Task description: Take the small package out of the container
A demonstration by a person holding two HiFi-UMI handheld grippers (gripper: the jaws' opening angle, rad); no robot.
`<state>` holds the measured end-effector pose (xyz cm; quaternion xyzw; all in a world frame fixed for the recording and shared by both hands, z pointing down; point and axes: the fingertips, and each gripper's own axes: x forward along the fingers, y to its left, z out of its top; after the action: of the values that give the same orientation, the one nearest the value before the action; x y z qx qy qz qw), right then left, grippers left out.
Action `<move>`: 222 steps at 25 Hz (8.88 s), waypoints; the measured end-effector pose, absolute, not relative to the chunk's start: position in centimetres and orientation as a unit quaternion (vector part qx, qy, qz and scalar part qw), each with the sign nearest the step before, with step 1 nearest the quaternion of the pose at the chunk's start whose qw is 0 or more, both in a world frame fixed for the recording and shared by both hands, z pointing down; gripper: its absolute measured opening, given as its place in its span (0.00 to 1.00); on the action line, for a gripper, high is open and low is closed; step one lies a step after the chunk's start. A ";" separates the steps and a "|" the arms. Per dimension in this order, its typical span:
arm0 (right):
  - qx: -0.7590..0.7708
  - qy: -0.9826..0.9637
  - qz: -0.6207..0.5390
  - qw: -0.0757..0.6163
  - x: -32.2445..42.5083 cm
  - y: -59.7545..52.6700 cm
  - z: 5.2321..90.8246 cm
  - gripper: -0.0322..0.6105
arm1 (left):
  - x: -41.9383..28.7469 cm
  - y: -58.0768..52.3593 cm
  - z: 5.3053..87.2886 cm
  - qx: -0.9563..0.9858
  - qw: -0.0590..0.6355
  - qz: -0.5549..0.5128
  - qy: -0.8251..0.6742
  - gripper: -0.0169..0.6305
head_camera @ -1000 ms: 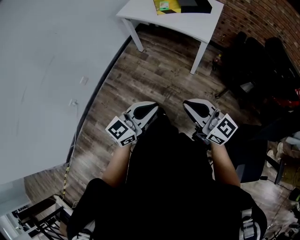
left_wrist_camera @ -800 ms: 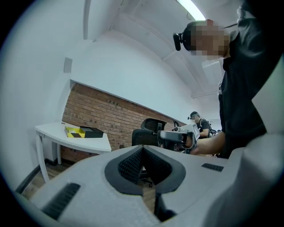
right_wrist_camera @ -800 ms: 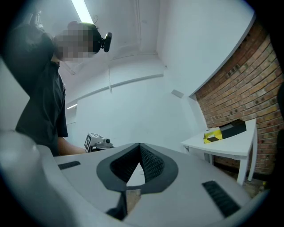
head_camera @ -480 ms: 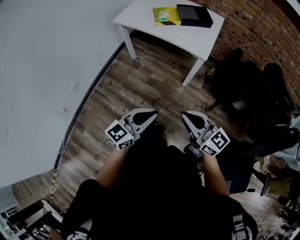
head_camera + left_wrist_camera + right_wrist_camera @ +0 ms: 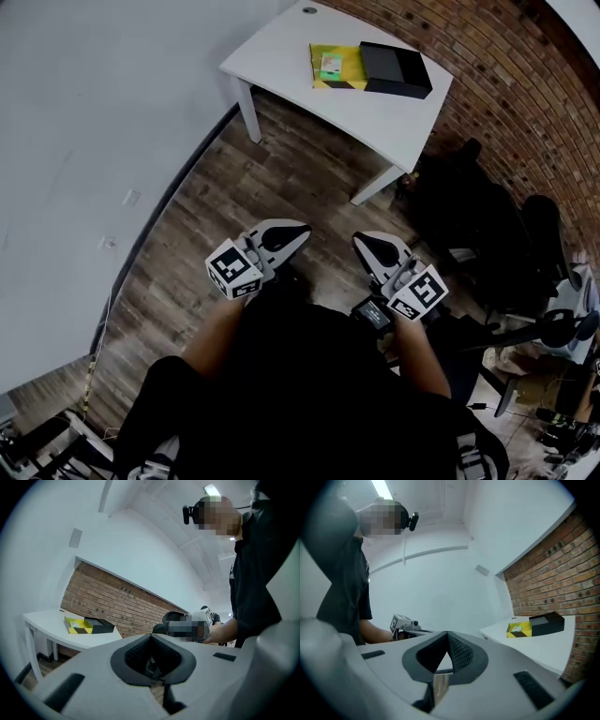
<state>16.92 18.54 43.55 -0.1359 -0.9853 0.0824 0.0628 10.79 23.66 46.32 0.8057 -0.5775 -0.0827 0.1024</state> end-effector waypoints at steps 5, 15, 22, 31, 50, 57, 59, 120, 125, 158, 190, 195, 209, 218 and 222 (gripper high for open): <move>-0.124 -0.987 0.074 0.071 12.5 16.4 43.1 0.06 | 6.5 21.5 46.6 0.818 0.101 -0.083 -0.560 0.05; -0.106 -0.988 0.080 0.083 7.8 10.9 43.8 0.06 | 1.1 16.6 47.3 0.814 0.113 -0.101 -0.561 0.05; -0.142 -0.982 0.098 0.077 3.6 6.0 45.1 0.06 | -2.2 11.6 48.5 0.798 0.129 -0.083 -0.583 0.05; -0.194 -0.975 0.093 0.064 -0.9 -3.6 43.1 0.06 | -4.2 2.4 46.5 0.787 0.128 -0.075 -0.599 0.05; -0.212 -0.971 0.108 0.032 -5.8 -15.2 43.6 0.06 | -12.2 -9.8 44.5 0.769 0.105 -0.037 -0.629 0.05; -0.145 -0.981 0.124 0.039 -9.4 -17.9 44.6 0.06 | -18.2 -11.7 45.6 0.793 0.123 -0.025 -0.597 0.05; -0.115 -0.984 0.129 0.040 -11.0 -18.8 45.0 0.06 | -20.3 -12.4 46.1 0.805 0.125 -0.022 -0.580 0.05; 0.296 -0.941 0.153 0.055 -12.5 -19.8 48.4 0.06 | -30.7 -23.9 71.4 0.722 -0.234 0.590 0.276 0.53; 0.295 -0.941 0.155 0.058 -12.6 -19.7 48.7 0.06 | -30.3 -23.8 72.2 0.717 -0.228 0.593 0.287 0.53; 0.284 -0.945 0.153 0.061 -12.6 -20.3 49.0 0.06 | -28.1 -23.9 68.8 0.749 -0.209 0.575 0.253 0.52; 0.193 -0.978 0.072 0.037 -15.7 -23.0 41.5 0.06 | -28.9 -28.1 41.2 0.976 -0.041 0.099 -0.190 0.52; 0.163 -0.985 0.057 0.028 -15.5 -23.5 40.0 0.06 | -29.6 -27.1 39.0 0.967 -0.011 0.025 -0.253 0.52; 0.108 -0.994 0.033 0.004 -13.0 -24.7 36.6 0.06 | -32.5 -22.6 37.5 0.912 0.064 -0.146 -0.378 0.52; 0.083 -0.996 0.034 -0.006 -11.3 -25.4 36.4 0.06 | -31.5 -19.4 39.4 0.867 0.098 -0.233 -0.429 0.52; 0.072 -0.997 0.038 -0.008 -10.9 -25.5 36.5 0.06 | -30.1 -18.4 39.9 0.858 0.105 -0.238 -0.442 0.52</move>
<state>-10.88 -25.51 36.46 0.0725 -0.9966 0.0381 -0.0080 -30.12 -18.36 39.88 0.8581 -0.4424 -0.2385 0.1050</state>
